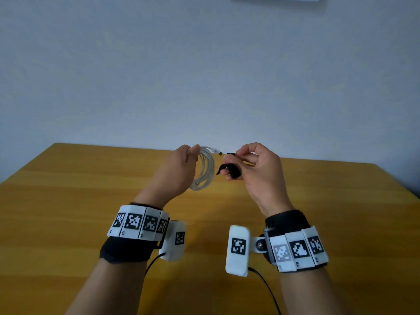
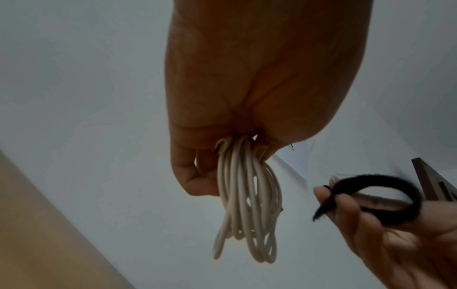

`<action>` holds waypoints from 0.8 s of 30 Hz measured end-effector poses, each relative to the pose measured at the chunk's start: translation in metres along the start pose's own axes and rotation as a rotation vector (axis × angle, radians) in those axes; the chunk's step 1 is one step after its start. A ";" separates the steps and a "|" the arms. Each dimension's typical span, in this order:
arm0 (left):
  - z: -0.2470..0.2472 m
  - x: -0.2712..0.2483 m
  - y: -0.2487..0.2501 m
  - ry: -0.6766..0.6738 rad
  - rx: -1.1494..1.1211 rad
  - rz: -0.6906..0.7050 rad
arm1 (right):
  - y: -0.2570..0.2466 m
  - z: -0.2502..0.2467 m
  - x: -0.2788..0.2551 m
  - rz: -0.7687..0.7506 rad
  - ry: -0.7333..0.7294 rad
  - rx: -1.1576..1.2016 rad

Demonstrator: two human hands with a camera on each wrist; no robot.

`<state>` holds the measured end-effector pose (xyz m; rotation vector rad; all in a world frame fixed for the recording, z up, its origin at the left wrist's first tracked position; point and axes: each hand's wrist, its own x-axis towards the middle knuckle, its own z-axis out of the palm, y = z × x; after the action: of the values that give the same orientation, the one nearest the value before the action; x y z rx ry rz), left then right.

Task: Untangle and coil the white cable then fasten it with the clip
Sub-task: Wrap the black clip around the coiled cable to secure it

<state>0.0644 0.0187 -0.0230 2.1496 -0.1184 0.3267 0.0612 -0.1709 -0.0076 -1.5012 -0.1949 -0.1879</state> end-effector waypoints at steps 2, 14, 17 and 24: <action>0.000 0.003 -0.001 0.005 0.009 0.014 | 0.004 0.002 0.003 -0.037 -0.013 -0.076; 0.002 0.005 0.000 -0.048 -0.051 -0.007 | 0.002 0.001 0.009 -0.053 -0.151 0.014; 0.005 0.004 0.003 -0.089 -0.098 -0.007 | 0.000 0.002 0.008 -0.055 -0.181 0.051; 0.004 -0.010 0.023 -0.213 -0.170 -0.131 | 0.005 0.009 0.009 -0.063 -0.106 0.032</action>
<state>0.0506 0.0023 -0.0100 2.0065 -0.1211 0.0105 0.0707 -0.1619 -0.0100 -1.4754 -0.3293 -0.1553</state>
